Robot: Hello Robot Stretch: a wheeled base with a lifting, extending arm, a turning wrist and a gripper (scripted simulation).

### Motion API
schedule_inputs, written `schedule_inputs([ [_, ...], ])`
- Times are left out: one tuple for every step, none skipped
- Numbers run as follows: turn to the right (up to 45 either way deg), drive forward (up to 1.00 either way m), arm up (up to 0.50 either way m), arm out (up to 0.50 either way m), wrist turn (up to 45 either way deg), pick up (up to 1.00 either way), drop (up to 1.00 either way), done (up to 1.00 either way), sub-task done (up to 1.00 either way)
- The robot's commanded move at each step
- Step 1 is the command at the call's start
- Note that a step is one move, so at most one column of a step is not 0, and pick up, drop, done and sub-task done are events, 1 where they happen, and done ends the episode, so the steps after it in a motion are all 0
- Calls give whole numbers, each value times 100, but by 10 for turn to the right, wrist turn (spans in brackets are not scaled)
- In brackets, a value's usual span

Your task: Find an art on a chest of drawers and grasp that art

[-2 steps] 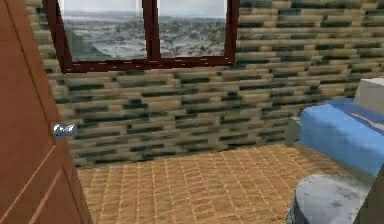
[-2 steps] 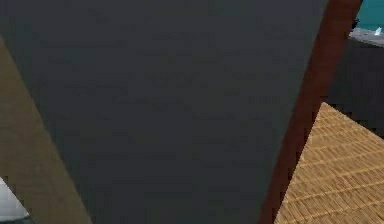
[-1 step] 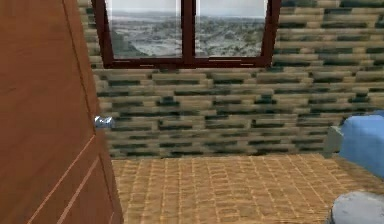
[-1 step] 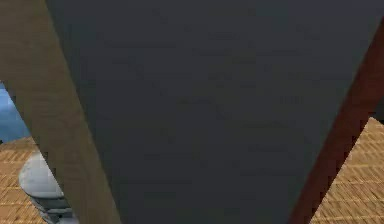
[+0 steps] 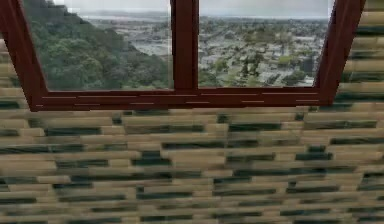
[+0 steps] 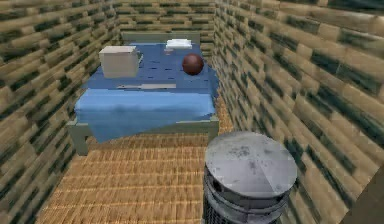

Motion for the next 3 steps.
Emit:
schedule_inputs([
  [-270,0,0,0,0,0,0,0,0],
  [-30,0,0,0,0,0,0,0,0],
  [240,0,0,0,0,0,0,0,0],
])
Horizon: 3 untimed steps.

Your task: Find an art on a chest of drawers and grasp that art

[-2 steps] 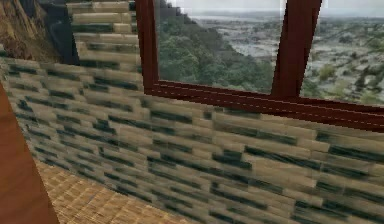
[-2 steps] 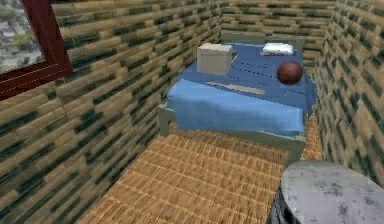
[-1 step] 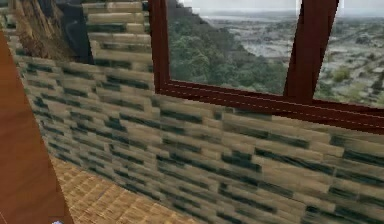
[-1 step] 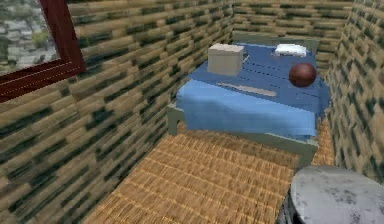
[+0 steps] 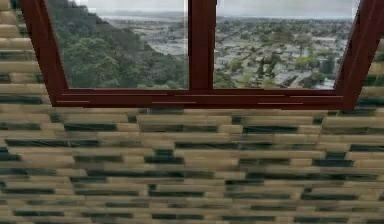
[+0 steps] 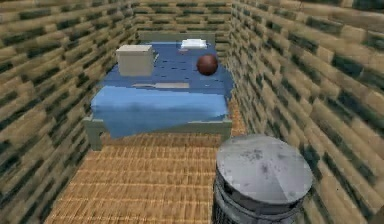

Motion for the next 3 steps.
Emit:
schedule_inputs([
  [0,15,0,0,0,0,0,0,0],
  [-270,0,0,0,0,0,0,0,0],
  [0,50,0,0,0,0,0,0,0],
])
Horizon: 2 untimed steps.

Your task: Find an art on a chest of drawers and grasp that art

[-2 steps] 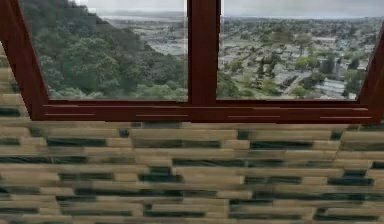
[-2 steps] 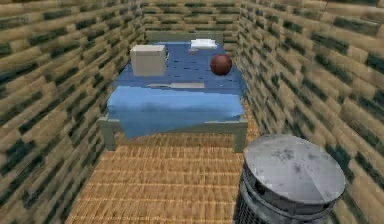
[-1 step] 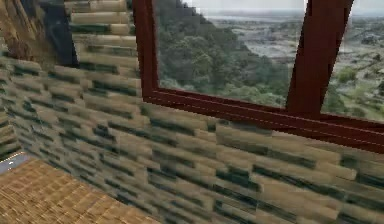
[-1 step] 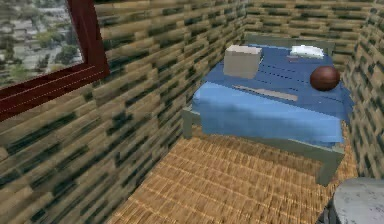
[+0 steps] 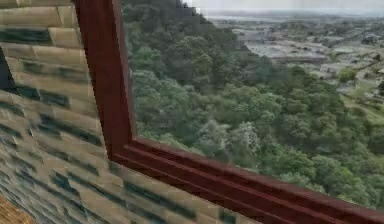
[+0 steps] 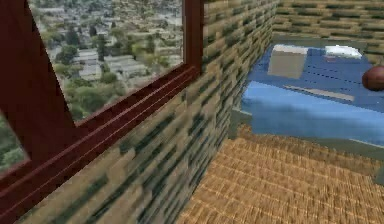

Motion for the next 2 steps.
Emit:
schedule_inputs([
  [-450,0,0,0,0,0,0,0,0],
  [-270,0,0,0,0,0,0,0,0],
])
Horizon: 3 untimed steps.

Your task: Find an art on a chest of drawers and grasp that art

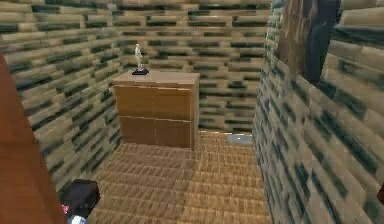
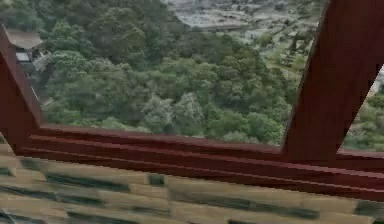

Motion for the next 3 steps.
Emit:
schedule_inputs([
  [0,90,0,0,0,0,0,0,0],
  [240,0,0,0,0,0,0,0,0],
  [0,35,0,0,0,0,0,0,0],
])
